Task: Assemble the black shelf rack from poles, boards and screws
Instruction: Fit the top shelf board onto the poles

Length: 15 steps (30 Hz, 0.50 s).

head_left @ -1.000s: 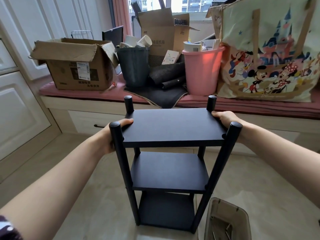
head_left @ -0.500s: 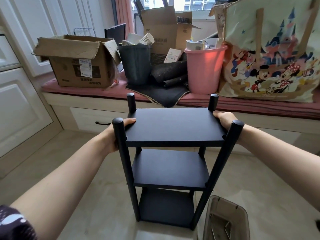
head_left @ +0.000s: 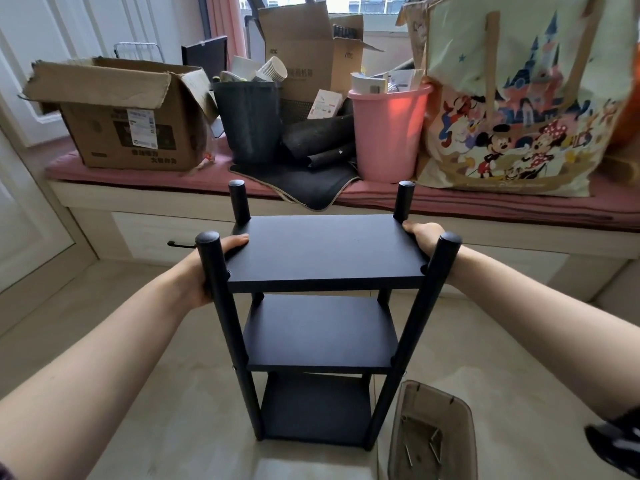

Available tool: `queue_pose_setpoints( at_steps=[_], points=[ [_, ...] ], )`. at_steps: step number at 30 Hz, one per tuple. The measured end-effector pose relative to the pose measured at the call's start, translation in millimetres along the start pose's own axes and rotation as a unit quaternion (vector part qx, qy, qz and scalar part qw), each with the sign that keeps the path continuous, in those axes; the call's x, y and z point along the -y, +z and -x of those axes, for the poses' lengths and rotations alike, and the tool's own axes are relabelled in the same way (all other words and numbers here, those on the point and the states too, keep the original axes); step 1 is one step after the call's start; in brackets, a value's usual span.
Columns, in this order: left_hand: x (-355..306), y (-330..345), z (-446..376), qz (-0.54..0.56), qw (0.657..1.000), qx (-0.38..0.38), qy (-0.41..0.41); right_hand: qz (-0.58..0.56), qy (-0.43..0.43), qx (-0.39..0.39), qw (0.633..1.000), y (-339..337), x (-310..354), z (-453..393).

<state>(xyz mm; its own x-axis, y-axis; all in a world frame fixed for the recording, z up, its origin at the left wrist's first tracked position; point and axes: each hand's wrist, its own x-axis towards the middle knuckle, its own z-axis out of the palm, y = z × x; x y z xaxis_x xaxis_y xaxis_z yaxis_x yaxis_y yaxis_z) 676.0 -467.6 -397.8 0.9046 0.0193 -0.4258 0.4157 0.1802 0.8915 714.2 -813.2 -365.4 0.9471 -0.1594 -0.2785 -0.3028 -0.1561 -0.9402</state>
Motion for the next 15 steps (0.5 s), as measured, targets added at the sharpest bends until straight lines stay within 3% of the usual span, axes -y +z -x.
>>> queue_pose_setpoints(
  at_steps=[15],
  points=[
    [-1.8,1.8,4.6,0.028,0.999,0.027,0.011,-0.012,0.013,-0.001,1.0,-3.0,-4.0,2.6]
  ],
)
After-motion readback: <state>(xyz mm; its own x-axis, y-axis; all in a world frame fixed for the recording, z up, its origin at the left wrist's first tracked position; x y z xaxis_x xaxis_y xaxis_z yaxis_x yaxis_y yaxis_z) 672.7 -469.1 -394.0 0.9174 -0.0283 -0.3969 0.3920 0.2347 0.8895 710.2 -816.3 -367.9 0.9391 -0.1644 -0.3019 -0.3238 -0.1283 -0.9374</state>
